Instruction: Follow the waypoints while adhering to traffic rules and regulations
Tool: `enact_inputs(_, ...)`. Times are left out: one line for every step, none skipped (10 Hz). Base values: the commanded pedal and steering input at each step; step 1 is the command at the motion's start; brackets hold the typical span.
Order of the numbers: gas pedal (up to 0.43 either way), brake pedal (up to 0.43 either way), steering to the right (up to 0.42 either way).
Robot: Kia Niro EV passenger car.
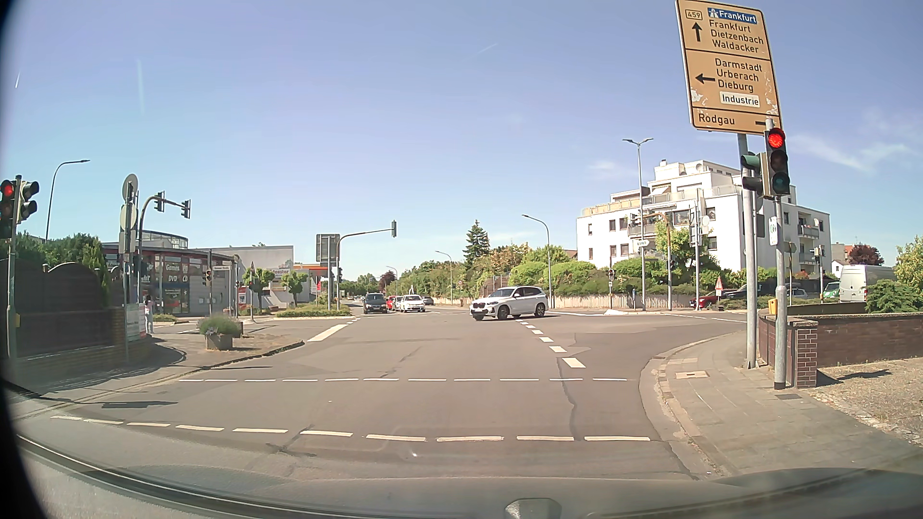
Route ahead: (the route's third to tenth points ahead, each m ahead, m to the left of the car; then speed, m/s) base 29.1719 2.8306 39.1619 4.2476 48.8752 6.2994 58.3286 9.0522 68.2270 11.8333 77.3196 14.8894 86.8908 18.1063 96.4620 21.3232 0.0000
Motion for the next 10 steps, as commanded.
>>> enact_inputs(0.0, 0.366, -0.005)
enact_inputs(0.0, 0.366, -0.005)
enact_inputs(0.0, 0.366, -0.005)
enact_inputs(0.0, 0.366, -0.005)
enact_inputs(0.0, 0.366, -0.005)
enact_inputs(0.0, 0.366, -0.005)
enact_inputs(0.0, 0.366, -0.005)
enact_inputs(0.0, 0.366, -0.005)
enact_inputs(0.0, 0.366, -0.005)
enact_inputs(0.0, 0.366, -0.005)
